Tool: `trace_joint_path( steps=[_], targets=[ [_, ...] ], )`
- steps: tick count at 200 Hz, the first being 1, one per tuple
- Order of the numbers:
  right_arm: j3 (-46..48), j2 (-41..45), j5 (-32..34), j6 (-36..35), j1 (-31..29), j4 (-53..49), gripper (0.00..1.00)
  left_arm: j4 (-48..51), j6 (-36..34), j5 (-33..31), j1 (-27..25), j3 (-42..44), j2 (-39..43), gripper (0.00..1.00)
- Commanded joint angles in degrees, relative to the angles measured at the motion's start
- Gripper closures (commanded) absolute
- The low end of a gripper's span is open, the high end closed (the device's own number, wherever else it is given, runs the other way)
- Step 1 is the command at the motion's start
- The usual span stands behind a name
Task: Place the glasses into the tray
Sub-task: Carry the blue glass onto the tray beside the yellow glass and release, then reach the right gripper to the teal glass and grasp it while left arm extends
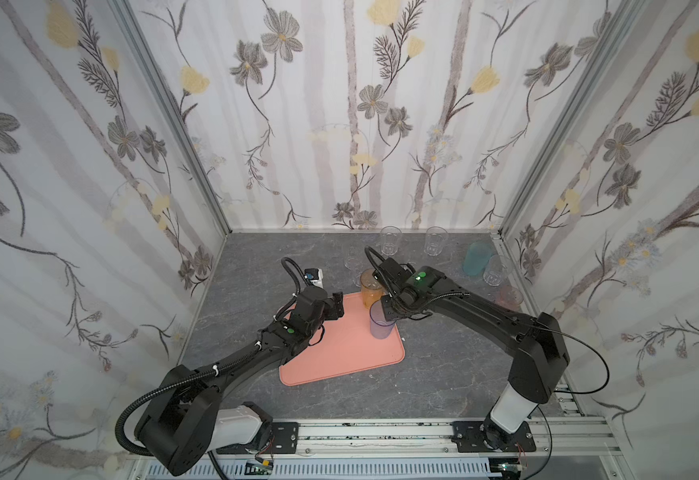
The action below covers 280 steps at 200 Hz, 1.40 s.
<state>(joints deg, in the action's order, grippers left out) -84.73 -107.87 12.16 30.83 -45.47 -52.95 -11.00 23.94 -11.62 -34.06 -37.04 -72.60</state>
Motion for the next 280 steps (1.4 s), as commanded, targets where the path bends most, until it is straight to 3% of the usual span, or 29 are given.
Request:
trace_joint_path(
  steps=[1,83,141,194,245,280],
  targets=[
    [-0.82,-0.82,2.02,-1.36,0.43,2.02,1.00,-2.52,-0.83,-0.59,0.19,0.12,0.26,0.24],
    [-1.67,-3.09,1.76,-2.15,1.80,3.60,0.98,-2.71,-1.18,-0.19,0.23,0.29,0.31,0.24],
    [-2.47,-2.44,1.90,-2.13,1.74,2.52,0.81,-2.71,-1.09,-0.25,0.27,0.40,1.76,0.24],
    [-6.75,-0.13,0.61,-2.54,3.41,0.17,0.74,-2.55,-1.72,-0.34,-0.03,-0.95,2.59,0.25],
    [-6.29,5.69,-1.73,-1.10,12.69,5.89,0.70,-3.74,-15.11,-6.31,-9.34,-7.56,0.75,0.25],
    [-5.22,8.23,1.05,-0.72,21.85,11.80,0.67,-8.15,-23.03,-3.55,-14.42,-11.99,-4.55,0.24]
  ],
)
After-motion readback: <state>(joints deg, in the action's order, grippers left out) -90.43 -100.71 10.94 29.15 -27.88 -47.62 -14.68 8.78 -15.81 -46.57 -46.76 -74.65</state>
